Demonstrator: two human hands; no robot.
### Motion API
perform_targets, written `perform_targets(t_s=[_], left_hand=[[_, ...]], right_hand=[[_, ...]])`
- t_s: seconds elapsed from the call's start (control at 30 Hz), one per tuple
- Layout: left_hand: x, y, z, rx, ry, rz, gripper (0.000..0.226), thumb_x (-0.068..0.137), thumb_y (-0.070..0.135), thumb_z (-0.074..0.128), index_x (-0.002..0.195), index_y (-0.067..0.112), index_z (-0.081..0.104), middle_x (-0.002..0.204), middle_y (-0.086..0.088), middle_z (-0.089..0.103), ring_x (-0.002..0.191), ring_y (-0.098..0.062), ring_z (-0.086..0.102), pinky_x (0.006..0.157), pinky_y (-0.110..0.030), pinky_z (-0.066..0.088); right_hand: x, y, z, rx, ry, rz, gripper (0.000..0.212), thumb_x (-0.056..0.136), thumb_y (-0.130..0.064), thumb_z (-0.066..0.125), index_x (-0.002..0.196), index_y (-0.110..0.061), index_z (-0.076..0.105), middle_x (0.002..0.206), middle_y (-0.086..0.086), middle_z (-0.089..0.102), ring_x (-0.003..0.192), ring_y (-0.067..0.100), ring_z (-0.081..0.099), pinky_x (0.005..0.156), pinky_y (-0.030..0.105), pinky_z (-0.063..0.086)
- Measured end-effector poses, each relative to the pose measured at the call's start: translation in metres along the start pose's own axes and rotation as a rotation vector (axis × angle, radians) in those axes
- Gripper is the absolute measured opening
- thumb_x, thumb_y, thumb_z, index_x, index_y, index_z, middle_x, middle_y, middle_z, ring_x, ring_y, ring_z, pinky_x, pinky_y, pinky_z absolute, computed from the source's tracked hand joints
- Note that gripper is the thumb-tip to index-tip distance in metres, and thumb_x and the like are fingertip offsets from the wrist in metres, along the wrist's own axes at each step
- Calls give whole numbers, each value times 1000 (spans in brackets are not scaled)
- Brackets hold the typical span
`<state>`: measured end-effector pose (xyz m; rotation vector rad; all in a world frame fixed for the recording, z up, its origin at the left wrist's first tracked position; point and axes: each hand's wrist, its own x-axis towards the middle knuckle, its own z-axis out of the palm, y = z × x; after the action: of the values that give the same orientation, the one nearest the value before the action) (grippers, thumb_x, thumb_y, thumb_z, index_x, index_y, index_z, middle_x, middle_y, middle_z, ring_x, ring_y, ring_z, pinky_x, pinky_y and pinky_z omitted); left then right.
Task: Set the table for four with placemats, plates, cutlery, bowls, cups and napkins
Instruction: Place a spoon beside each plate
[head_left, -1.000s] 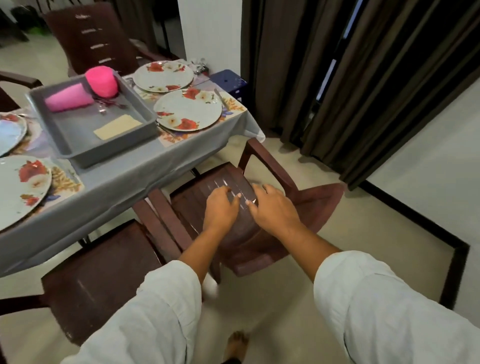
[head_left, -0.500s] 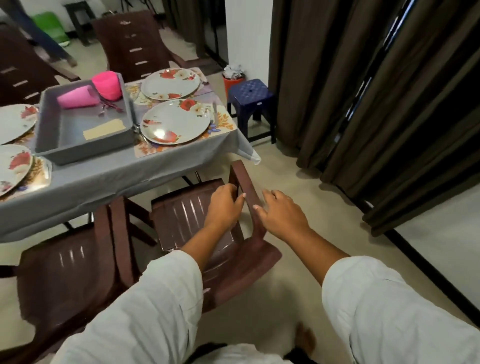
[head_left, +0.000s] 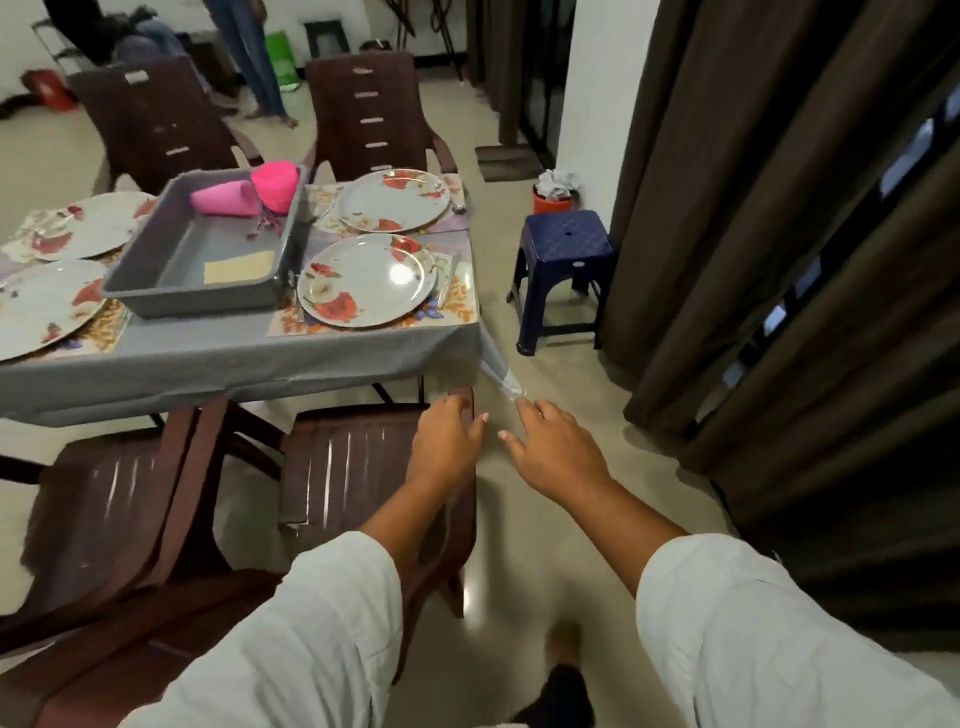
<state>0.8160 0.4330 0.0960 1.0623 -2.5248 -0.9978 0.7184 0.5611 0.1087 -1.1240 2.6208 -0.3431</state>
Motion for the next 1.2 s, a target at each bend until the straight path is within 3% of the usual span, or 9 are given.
perform_targets(t_s=[0.2,0.37,0.53,0.73,0.93,1.07,1.2], left_hand=[[71,22,40,-94,86,-146,38,99,38,58,125,11,61,126,-7,63,120,-25,56,101,-44,48],[123,51,41,-100,149,-172,40,98,34,61,128,7,61,127,-10,64,121,-26,58,102,-40,47],[167,54,32,-95,258,-208,33,95,37,62,118,14,66,116,-6,69,110,-23,63,94,-43,53],[219,56,28,-56,368,-325,30,96,36,60,117,15,63,118,-5,65,112,-25,59,92,-45,52],[281,60,26,-4,426,-493,25,95,34,57,110,15,64,114,-4,65,109,-24,60,87,-33,47],[317,74,13,50,495,-571,41,99,39,58,131,12,60,133,-6,60,124,-23,53,104,-36,42],[346,73,0,79,573,-623,45,100,43,55,134,14,57,137,-5,58,126,-23,52,106,-37,42]], right_hand=[[65,49,-33,-131,-68,-174,61,101,-55,42,154,-25,32,148,4,46,132,26,48,102,42,46],[146,75,-76,-128,-21,-177,64,102,-52,42,157,-23,28,156,7,40,137,30,45,107,45,44],[208,59,-88,-53,-32,-256,63,103,-51,43,157,-21,30,156,5,39,139,27,43,106,44,44],[289,37,-86,9,-52,-453,59,103,-47,47,154,-20,35,151,5,44,136,26,46,106,40,44],[381,32,-95,6,-137,-648,56,102,-42,49,152,-19,36,149,6,47,132,28,49,102,42,47],[434,16,-108,-4,-184,-778,58,102,-45,46,154,-21,33,154,7,43,136,30,47,106,44,46],[474,-12,-111,7,-213,-830,56,104,-48,43,153,-23,32,155,5,42,136,30,47,104,45,47]])
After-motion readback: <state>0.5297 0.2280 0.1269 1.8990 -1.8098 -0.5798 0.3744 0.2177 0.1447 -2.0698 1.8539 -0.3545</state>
